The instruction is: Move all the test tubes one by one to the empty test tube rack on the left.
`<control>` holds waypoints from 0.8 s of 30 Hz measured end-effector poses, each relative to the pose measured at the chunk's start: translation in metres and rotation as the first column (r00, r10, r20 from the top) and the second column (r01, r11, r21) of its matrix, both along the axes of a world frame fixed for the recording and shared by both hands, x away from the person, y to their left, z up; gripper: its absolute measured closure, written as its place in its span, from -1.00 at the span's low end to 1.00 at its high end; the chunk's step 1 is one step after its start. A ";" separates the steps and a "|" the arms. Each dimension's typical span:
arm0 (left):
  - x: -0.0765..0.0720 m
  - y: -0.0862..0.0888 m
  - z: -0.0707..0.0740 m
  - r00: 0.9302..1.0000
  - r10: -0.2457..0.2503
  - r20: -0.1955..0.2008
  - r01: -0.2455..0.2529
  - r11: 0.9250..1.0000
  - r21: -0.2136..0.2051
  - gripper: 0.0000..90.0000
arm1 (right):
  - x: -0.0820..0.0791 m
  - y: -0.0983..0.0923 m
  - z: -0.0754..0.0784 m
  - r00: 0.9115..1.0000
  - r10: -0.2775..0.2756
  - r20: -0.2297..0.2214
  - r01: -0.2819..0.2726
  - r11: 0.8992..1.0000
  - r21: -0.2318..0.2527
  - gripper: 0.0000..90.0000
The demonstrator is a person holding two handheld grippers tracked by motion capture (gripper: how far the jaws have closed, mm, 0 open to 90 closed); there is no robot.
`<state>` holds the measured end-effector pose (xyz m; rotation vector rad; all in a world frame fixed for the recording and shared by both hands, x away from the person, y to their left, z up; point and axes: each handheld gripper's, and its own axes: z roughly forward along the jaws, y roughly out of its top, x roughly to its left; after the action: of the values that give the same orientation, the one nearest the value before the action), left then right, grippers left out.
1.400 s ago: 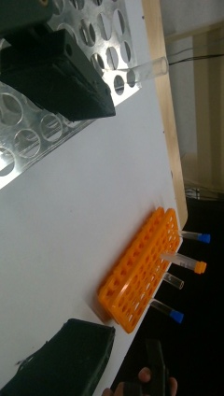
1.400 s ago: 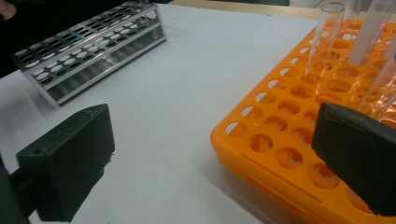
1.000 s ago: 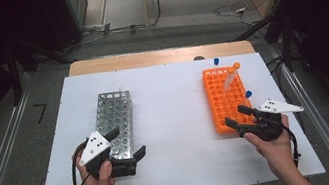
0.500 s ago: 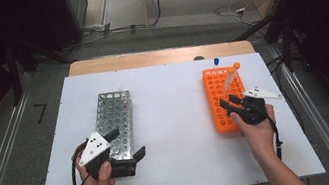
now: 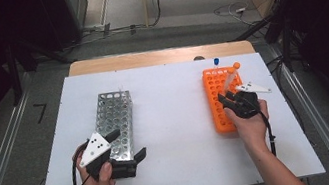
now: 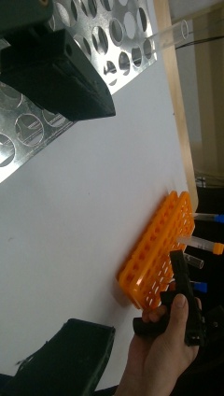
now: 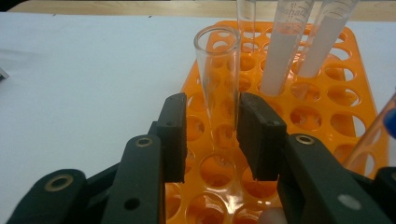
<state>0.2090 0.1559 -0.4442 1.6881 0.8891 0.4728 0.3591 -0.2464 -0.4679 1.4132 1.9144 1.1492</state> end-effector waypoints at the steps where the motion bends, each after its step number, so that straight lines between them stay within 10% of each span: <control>1: 0.000 0.000 0.000 1.000 0.001 0.000 -0.001 1.000 -0.001 -1.00 | 0.001 0.001 -0.001 1.000 -0.003 -0.004 0.003 1.000 -0.008 0.38; 10: 0.000 0.000 0.000 1.000 0.008 -0.002 -0.008 1.000 -0.004 -1.00 | 0.006 0.003 -0.001 0.999 -0.039 -0.027 0.038 0.998 -0.046 0.61; 24: -0.001 -0.002 0.000 1.000 0.011 0.001 -0.011 1.000 -0.004 -1.00 | -0.003 -0.004 0.004 0.998 -0.025 0.063 0.028 0.999 -0.040 0.65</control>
<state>0.2082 0.1542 -0.4437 1.6804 0.8988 0.4792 0.3566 -0.2501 -0.4636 1.3615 1.8604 1.1218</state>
